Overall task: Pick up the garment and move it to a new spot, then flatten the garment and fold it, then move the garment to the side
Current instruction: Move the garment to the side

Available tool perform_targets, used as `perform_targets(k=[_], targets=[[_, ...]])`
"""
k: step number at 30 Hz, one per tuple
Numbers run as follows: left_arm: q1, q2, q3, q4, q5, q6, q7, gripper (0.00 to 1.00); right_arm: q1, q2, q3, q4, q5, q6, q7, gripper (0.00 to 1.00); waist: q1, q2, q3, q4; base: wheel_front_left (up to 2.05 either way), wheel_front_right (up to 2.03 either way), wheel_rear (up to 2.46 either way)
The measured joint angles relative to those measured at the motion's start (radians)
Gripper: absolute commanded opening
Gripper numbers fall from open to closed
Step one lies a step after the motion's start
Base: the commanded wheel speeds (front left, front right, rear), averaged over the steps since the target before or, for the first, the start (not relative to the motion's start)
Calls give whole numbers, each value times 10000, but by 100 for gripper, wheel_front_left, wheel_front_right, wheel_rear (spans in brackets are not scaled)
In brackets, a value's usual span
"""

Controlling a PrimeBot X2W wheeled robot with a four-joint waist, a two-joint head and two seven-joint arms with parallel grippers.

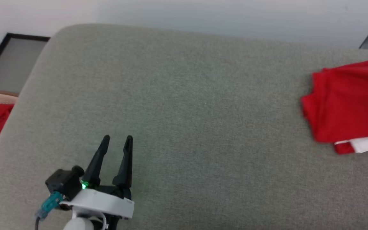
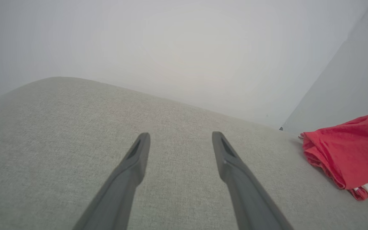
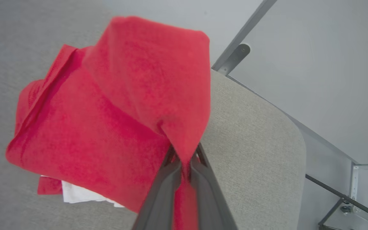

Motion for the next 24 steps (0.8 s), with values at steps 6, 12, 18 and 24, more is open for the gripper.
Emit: perform_targets(k=[6,12,18,24], targets=[[-347,21,-144,-134,44,-2,0,100,-709,-922,314,648,-405,0,-575,0,-1,0,535,-188,0,0,0],[-653,44,-272,-261,98,0,0,100,-1390,-1722,905,1212,-1014,2,-1175,0,0,0,1069,-328,0,0,0],[-964,40,-378,-410,148,-2,0,100,-2015,-2374,1438,1900,-1590,0,-1593,0,0,0,1564,-418,0,0,0],[-1246,38,-506,-510,222,-2,0,100,-2608,-2704,1906,2631,-2226,2,-2061,0,0,0,2053,-462,0,0,0]])
